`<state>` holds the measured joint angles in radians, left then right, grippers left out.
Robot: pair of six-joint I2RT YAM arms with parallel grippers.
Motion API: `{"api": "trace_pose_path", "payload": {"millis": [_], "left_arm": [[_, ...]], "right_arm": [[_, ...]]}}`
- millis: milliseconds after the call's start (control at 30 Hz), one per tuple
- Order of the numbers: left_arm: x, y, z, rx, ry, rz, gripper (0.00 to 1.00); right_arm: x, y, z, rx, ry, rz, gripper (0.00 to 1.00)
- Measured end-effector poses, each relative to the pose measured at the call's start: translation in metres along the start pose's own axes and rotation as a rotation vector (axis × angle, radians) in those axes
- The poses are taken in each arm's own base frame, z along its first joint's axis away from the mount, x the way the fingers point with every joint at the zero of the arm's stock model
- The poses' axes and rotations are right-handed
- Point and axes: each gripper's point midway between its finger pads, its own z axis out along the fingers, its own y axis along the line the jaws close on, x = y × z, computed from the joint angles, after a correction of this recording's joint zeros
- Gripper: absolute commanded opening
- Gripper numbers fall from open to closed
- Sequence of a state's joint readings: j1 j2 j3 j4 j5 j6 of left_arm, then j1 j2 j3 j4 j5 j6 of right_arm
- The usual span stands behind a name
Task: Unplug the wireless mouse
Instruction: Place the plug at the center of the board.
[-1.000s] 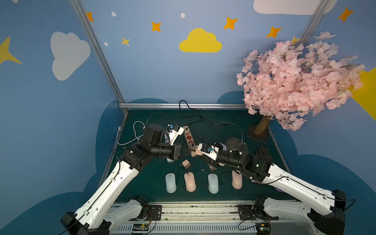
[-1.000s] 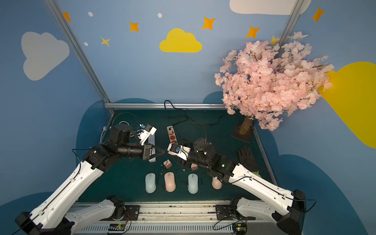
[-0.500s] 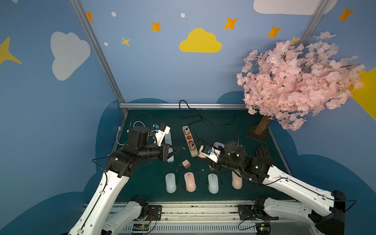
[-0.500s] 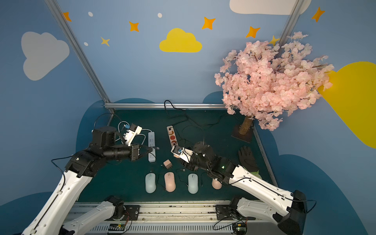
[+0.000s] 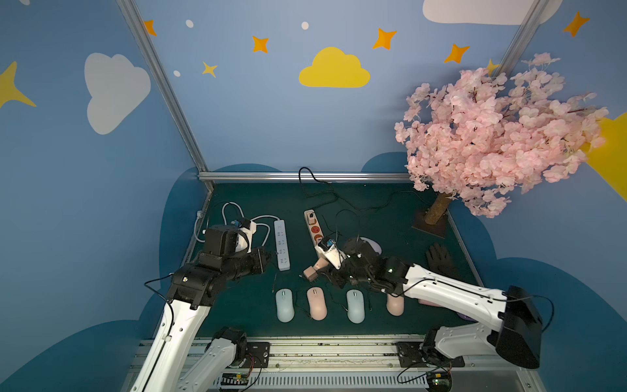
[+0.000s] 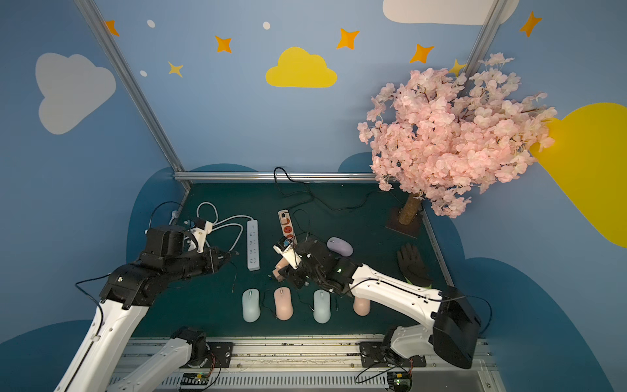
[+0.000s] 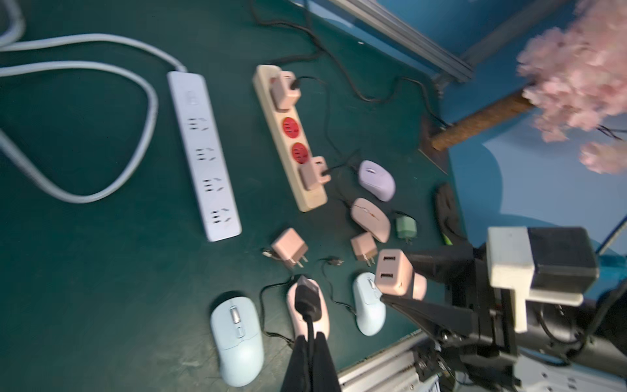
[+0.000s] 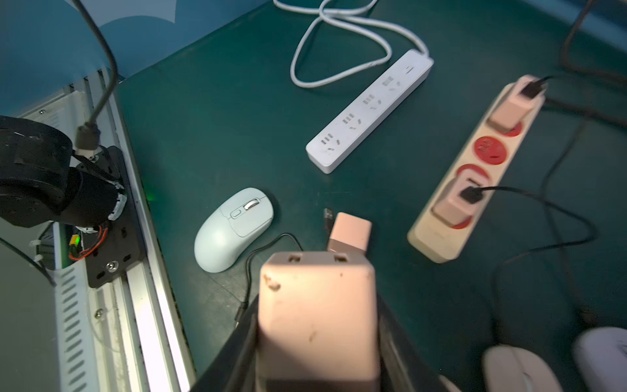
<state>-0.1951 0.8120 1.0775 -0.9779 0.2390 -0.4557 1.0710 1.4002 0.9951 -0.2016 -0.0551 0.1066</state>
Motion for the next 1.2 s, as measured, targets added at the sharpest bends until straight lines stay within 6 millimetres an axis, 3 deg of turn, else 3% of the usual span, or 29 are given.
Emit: {"api": "trace_pose_path", "payload": {"millis": [100, 233, 367, 533, 733, 1000, 1200], "left_arm": [[0.006, 0.03, 0.003, -0.085, -0.02, -0.109, 0.04], [0.012, 0.059, 0.006, -0.154, -0.038, -0.231, 0.04], [0.018, 0.076, 0.009, -0.194, -0.04, -0.31, 0.04], [0.025, 0.088, 0.01, -0.23, -0.04, -0.366, 0.04], [0.025, 0.094, 0.007, -0.26, -0.061, -0.412, 0.04], [0.031, 0.098, 0.009, -0.271, -0.058, -0.458, 0.04], [0.031, 0.1, 0.01, -0.281, -0.053, -0.476, 0.04]], "right_arm": [[0.004, 0.016, 0.034, -0.025, 0.076, 0.043, 0.0], [-0.012, 0.032, 0.076, -0.044, 0.145, 0.064, 0.0], [-0.024, 0.033, 0.108, -0.032, 0.189, 0.077, 0.0], [-0.013, 0.027, 0.138, -0.017, 0.286, 0.09, 0.0], [0.011, 0.021, 0.164, -0.013, 0.397, 0.113, 0.0], [0.02, 0.008, 0.184, 0.002, 0.45, 0.139, 0.0], [0.024, 0.005, 0.192, -0.001, 0.479, 0.15, 0.2]]}}
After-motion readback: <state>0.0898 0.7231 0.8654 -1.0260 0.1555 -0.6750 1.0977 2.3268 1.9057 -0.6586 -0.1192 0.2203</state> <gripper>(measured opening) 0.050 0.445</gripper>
